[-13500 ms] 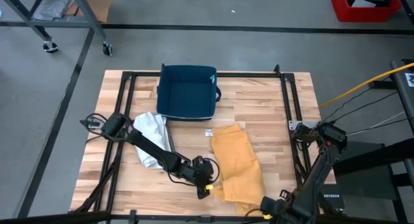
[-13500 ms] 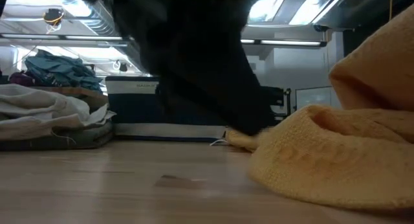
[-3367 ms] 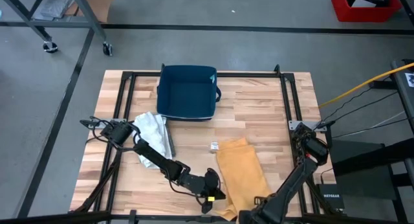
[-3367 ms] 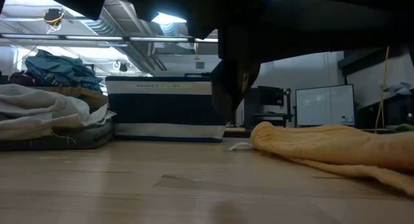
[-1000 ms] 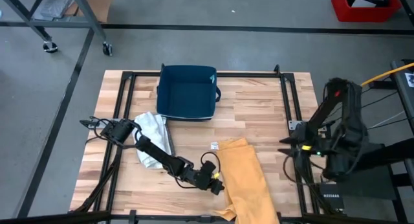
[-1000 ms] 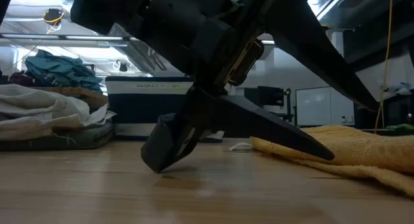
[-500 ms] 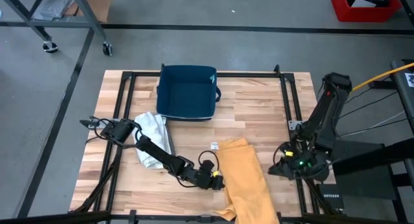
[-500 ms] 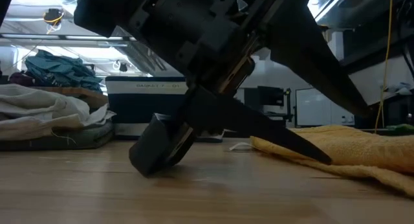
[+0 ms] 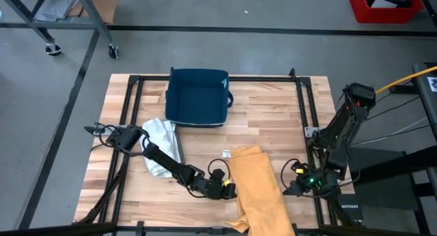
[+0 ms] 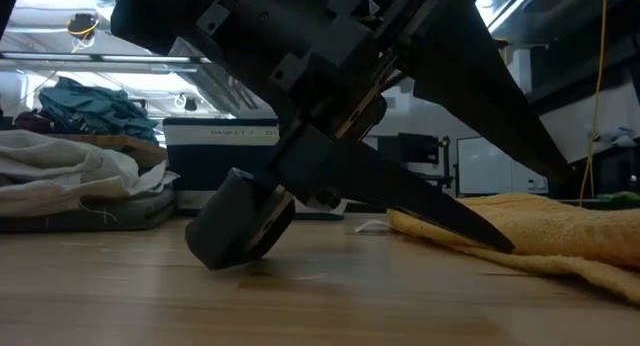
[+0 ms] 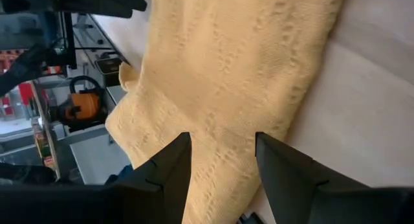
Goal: Fold towel
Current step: Fold the yellow towel
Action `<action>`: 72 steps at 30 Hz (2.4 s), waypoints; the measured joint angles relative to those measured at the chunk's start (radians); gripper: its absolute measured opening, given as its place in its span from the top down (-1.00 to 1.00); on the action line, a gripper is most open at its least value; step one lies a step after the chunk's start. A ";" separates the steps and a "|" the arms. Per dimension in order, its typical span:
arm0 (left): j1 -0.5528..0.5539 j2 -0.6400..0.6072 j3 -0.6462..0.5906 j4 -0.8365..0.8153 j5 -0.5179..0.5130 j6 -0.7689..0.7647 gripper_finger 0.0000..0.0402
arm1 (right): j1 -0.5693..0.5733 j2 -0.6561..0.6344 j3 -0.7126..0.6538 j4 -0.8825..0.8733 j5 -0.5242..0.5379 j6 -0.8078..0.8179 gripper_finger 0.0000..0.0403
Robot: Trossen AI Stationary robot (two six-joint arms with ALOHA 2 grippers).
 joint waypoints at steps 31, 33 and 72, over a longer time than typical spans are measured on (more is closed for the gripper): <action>0.013 0.033 0.072 -0.073 -0.010 -0.095 0.24 | 0.000 0.111 0.000 0.041 0.016 0.065 0.13; 0.022 0.035 0.073 -0.053 -0.010 -0.105 0.24 | 0.000 0.111 0.000 0.042 0.026 0.065 0.13; 0.017 0.112 0.093 -0.005 0.077 -0.231 0.24 | -0.122 0.311 0.000 0.275 -0.034 0.030 0.13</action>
